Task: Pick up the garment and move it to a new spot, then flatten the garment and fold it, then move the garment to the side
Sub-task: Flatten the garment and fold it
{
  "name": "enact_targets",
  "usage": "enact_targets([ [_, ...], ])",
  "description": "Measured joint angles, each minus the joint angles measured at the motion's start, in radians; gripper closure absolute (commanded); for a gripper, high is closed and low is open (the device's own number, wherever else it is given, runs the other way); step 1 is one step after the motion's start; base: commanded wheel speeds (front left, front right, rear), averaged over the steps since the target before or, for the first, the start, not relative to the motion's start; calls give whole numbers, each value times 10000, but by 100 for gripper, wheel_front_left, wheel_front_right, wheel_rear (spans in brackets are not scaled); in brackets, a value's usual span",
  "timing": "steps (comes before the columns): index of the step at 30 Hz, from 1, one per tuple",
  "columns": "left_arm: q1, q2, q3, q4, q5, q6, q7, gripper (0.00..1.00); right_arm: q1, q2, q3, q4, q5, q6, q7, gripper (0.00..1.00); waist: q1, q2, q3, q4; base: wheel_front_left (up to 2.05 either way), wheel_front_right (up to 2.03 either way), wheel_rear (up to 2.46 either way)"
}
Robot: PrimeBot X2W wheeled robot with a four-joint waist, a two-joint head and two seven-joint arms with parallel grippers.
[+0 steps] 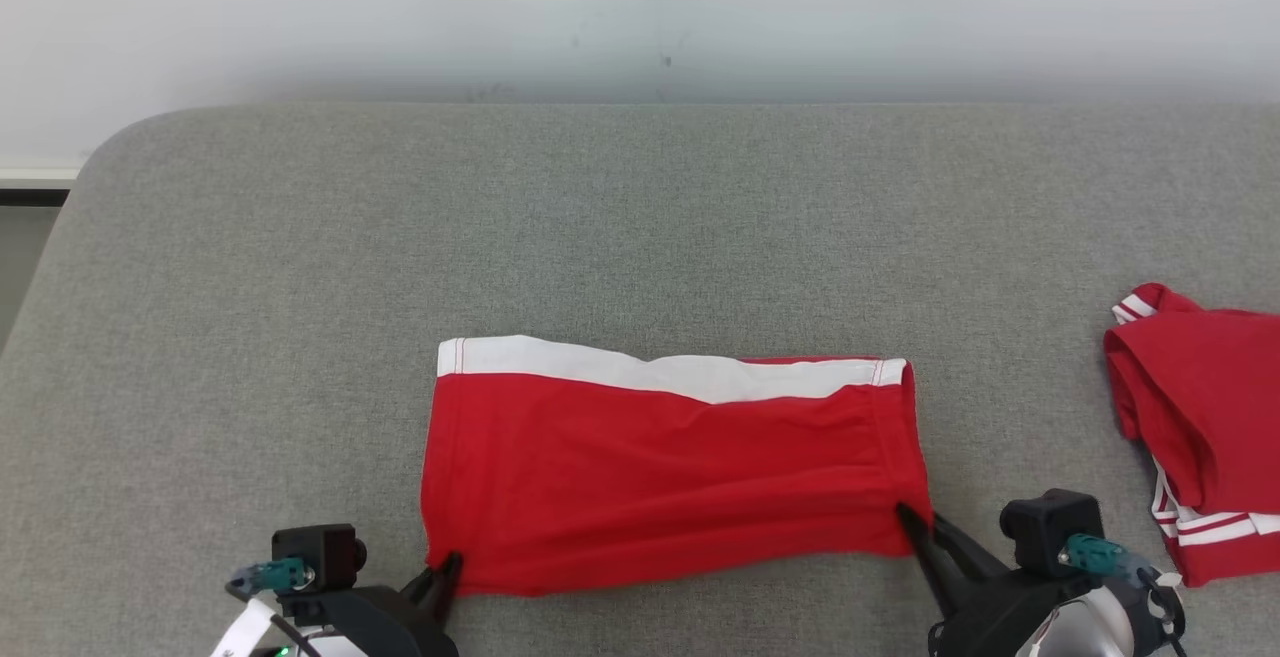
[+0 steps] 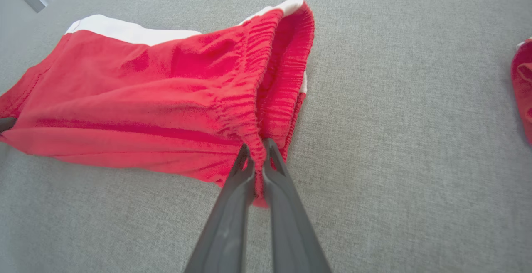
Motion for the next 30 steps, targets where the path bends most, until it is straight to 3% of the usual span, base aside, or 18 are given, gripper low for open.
enact_targets([
  [1,0,0,0,0,0,0,0,49,0,0,0,0,0,0,0,5,0,0,0,0,0,0,0],
  [2,12,29,-67,-40,-19,0,61,0,101,-4,79,-38,6,-12,188,0,0,0,11,12,0,0,0],
  [11,65,167,-86,-272,-19,77,324,0,343,-96,232,10,8,-86,805,0,0,0,4,33,0,0,0],
  [17,504,546,38,-608,-21,104,360,0,379,-98,73,-153,104,-163,892,0,1,0,-227,-32,0,0,0],
  [24,522,970,439,-2188,309,-466,-1522,0,378,81,-520,-610,167,-263,65,0,0,0,-679,-140,0,0,0],
  [30,618,738,525,-2974,642,-408,-3007,0,523,690,-792,-742,466,-341,-761,0,0,0,-1192,-202,0,0,0],
])
